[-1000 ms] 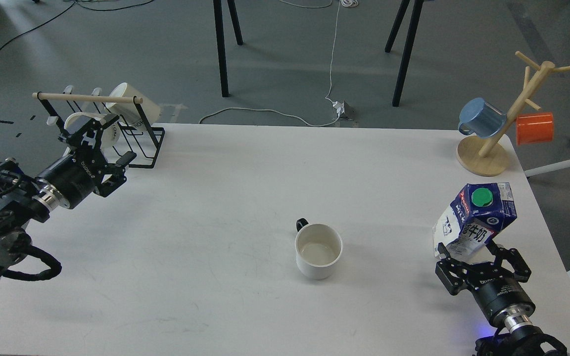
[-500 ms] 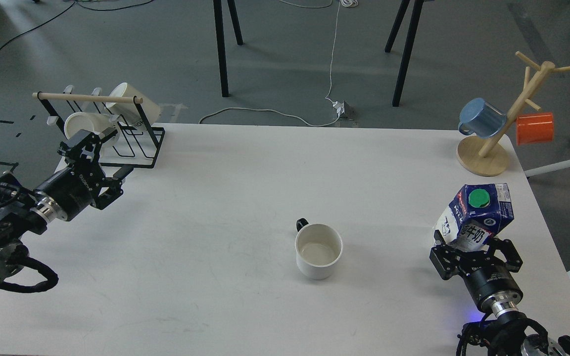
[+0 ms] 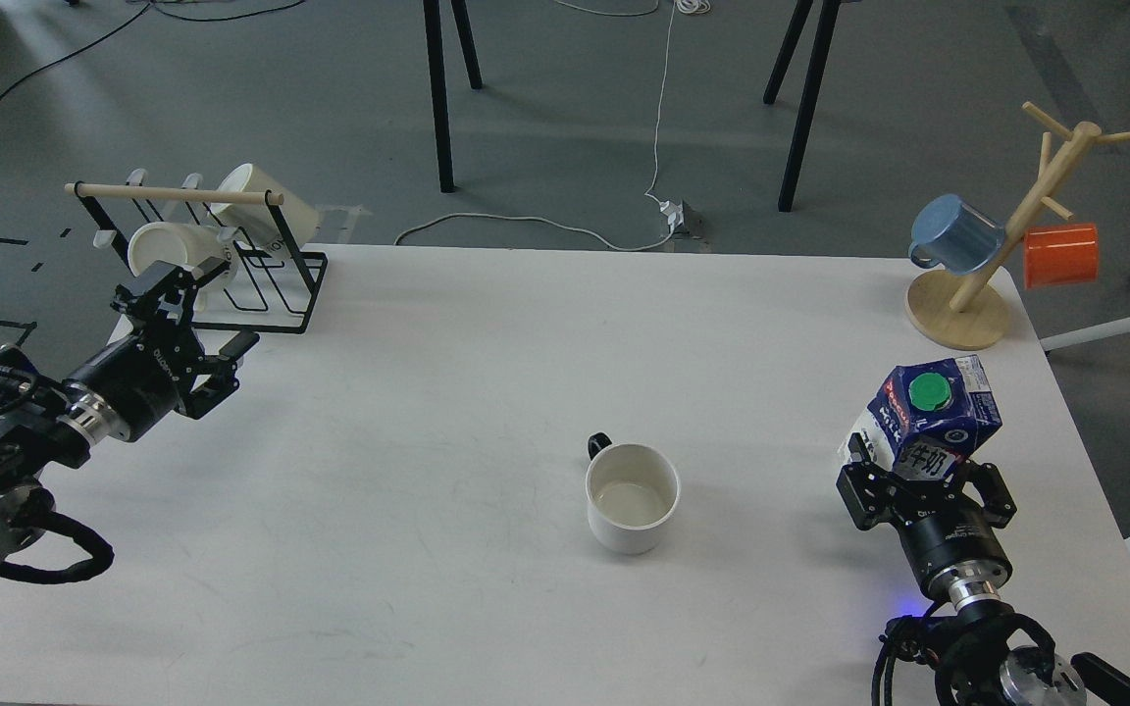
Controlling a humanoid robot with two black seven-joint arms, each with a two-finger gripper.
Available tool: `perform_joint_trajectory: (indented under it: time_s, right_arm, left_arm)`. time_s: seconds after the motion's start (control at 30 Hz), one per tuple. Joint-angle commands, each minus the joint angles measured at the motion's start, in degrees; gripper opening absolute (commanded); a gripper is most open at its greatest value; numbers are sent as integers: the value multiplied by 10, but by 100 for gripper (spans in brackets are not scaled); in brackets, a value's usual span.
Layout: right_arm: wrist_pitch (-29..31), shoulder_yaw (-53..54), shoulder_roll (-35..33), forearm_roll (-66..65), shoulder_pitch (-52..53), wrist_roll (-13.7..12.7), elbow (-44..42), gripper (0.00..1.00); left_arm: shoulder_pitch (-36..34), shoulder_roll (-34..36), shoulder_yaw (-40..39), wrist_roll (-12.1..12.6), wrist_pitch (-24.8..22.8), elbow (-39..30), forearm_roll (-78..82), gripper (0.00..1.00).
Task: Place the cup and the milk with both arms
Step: 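Slide the milk carton with the right gripper toward the white mug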
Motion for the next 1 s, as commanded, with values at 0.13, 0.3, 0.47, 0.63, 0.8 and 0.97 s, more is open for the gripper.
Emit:
perform_joint_trajectory:
  time_s: [0.13,0.3,0.47,0.63,0.8,0.97]
  right_arm:
    - [0,3,0,-1,-3,1,1,27]
    - [0,-6,0,-9,-6,0,15,27]
    - [0,-25,-7,-43,-7,-1,68,27]
    - [0,-46,0,-81,-7,0,95,27]
    - [0,-71,10,-101,-8,0,92,27]
    - [0,-79,23,-123,-18,0,88,27]
  left_arm:
    - [0,-1,0,0,0,5,0,98]
    - [0,-11,1,0,0,10,0,98]
    - [0,-12,2,0,0,16,0,98]
    - [0,-12,2,0,0,17,0,98]
    - [0,-12,2,0,0,17,0,98]
    - [1,-12,2,0,0,18,0,98]
